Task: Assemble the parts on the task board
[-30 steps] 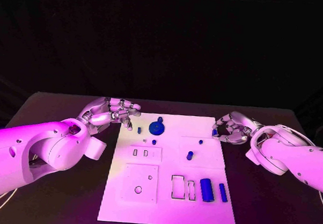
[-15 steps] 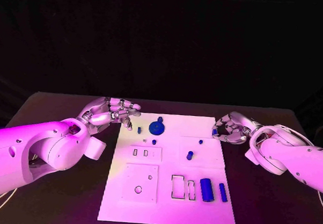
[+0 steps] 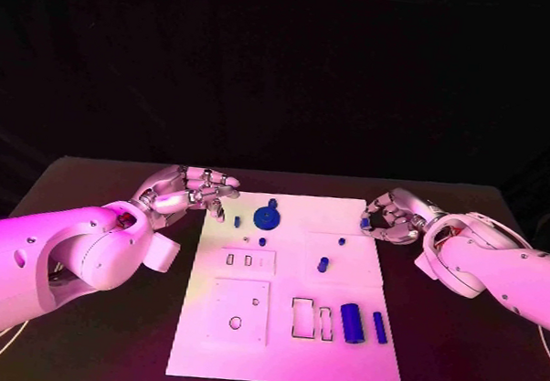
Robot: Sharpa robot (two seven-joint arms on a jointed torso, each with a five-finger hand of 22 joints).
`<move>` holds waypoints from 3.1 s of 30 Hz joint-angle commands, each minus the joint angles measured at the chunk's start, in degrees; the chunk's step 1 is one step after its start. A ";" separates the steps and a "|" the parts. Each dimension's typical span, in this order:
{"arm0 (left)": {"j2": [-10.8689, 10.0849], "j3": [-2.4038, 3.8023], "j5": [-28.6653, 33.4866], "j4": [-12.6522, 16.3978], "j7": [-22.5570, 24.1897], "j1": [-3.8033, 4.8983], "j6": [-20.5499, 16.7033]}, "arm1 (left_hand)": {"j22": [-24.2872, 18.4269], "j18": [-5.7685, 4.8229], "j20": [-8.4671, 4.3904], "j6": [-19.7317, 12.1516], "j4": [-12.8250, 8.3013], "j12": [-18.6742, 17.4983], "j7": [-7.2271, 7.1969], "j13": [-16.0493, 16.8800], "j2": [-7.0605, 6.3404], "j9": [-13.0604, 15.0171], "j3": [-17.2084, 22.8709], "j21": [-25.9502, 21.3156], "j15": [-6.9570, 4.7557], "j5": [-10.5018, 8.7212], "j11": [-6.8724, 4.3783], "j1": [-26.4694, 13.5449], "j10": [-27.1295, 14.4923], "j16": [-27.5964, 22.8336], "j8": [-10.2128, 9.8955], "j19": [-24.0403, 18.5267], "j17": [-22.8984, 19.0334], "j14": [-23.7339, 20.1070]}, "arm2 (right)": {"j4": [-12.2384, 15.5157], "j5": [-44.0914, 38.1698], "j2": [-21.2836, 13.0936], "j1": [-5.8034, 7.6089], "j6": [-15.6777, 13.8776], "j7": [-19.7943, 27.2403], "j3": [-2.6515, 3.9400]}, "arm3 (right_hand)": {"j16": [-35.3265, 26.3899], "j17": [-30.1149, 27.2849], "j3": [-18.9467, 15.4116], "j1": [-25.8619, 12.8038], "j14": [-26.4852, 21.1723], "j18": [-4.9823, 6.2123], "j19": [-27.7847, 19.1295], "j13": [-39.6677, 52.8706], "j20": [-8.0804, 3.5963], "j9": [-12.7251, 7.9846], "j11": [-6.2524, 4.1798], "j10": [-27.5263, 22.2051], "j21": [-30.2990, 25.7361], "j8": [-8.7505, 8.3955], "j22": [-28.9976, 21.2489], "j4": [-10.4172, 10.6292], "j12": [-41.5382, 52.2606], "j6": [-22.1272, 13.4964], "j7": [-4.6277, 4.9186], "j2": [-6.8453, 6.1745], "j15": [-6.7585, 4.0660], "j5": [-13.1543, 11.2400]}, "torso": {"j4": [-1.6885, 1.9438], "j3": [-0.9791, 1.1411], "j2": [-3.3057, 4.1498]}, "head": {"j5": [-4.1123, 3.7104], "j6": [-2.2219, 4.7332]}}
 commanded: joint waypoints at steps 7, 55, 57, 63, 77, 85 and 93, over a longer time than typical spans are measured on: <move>0.17 0.04 -0.22 -0.14 0.22 0.09 1.02 | 0.06 0.79 0.03 -0.46 -0.22 0.18 -0.07 0.06 0.48 0.06 0.04 0.07 -0.09 0.14 -0.12 -0.07 -0.37 0.27 0.12 -0.22 -0.06 -0.40 | 4.04 -1.22 -0.59 1.42 -4.92 -4.03 0.10 | 0.19 15.09 0.55 -0.08 5.87 -0.39 6.10 10.43 -0.40 0.17 -0.28 1.66 0.25 0.31 15.06 0.00 0.21 0.49 0.02 0.72 -0.43 0.50 | -0.08 -0.12 -0.15 | -0.17 0.37; 1.43 0.00 -1.94 -1.05 -2.08 0.09 0.30 | 1.86 0.84 -0.75 -0.27 -1.64 16.00 -0.97 11.30 1.85 1.77 -2.19 3.69 -1.23 0.14 -1.74 -0.86 -1.29 4.20 1.17 -1.35 0.66 0.52 | 18.08 -15.57 16.98 -4.91 -9.52 -27.42 -0.57 | 0.14 14.97 1.33 -0.99 5.84 -0.39 6.10 10.19 -0.27 0.40 -0.02 1.45 0.25 0.76 15.06 -0.39 -0.14 -0.04 0.32 0.83 -0.20 0.42 | -0.02 -0.14 -0.21 | 1.69 -1.54; 1.43 0.00 -1.97 -1.01 -2.13 0.09 0.29 | 1.89 0.83 -0.74 -0.45 -1.60 16.96 -0.93 12.01 1.84 1.91 -2.14 3.81 -1.20 0.13 -1.71 -0.97 -2.05 4.36 1.33 -1.41 0.66 0.46 | 17.57 -15.98 17.42 -5.18 -9.61 -27.51 -0.61 | 0.14 14.99 1.33 -1.00 5.84 -0.39 6.10 10.19 -0.27 0.40 -0.02 1.45 0.25 0.77 15.06 -0.39 -0.13 -0.04 0.32 0.82 -0.20 0.42 | -0.01 -0.15 -0.22 | 1.73 -1.62; 1.37 0.00 -2.01 -0.96 -2.24 0.09 0.33 | 1.90 0.83 -0.71 -0.64 -1.56 17.24 -0.87 12.25 1.85 1.95 -2.08 3.85 -1.15 0.14 -1.61 -1.03 -2.66 4.42 1.36 -1.45 0.65 0.42 | 16.61 -17.16 18.25 -5.73 -9.62 -27.76 -0.69 | 0.14 14.99 1.33 -1.00 5.84 -0.39 6.10 10.19 -0.27 0.40 -0.02 1.45 0.25 0.77 15.06 -0.39 -0.13 -0.04 0.32 0.82 -0.20 0.42 | -0.03 -0.12 -0.24 | 1.86 -1.86; 1.21 0.00 -2.24 -0.87 -2.45 0.10 0.71 | 1.90 0.82 -0.69 -0.75 -1.55 17.39 -0.83 12.36 1.86 1.97 -2.04 3.88 -1.12 0.15 -1.58 -1.04 -2.94 4.45 1.38 -1.47 0.65 0.40 | 14.90 -19.30 19.19 -6.27 -9.38 -27.52 -1.01 | 0.14 14.98 1.30 -1.20 5.84 -0.39 6.10 10.20 -0.26 0.45 -0.03 1.46 0.25 0.88 15.06 -0.54 -0.13 -0.06 0.31 0.51 -0.21 0.37 | -0.06 -0.15 -0.31 | 2.04 -2.16; 1.16 0.00 -2.29 -0.90 -2.58 0.10 0.92 | 1.90 0.82 -0.68 -0.81 -1.55 17.53 -0.81 12.46 1.86 2.00 -2.01 3.90 -1.10 0.14 -1.56 -1.05 -3.07 4.49 1.40 -1.48 0.65 0.40 | 14.70 -19.38 19.24 -6.40 -9.14 -27.43 -1.09 | 0.13 14.95 1.29 -1.28 5.83 -0.39 6.10 10.23 -0.26 0.46 -0.02 1.49 0.25 0.90 15.06 -0.54 -0.10 -0.09 0.32 0.44 -0.21 0.35 | -0.04 -0.17 -0.34 | 2.07 -2.14; 1.13 0.00 -2.37 -0.91 -2.71 0.10 1.14 | 1.90 0.82 -0.68 -0.81 -1.55 17.53 -0.81 12.46 1.86 2.00 -2.01 3.90 -1.10 0.14 -1.56 -1.05 -3.07 4.49 1.40 -1.48 0.65 0.40 | 14.59 -19.43 19.23 -6.47 -9.08 -27.48 -1.12 | 0.10 14.89 1.11 -1.99 5.82 -0.39 6.10 10.10 -0.23 0.45 0.05 1.37 0.25 0.92 15.06 -0.50 -0.27 -0.42 0.42 -0.14 -0.16 0.20 | -0.07 -0.12 -0.31 | 2.13 -2.13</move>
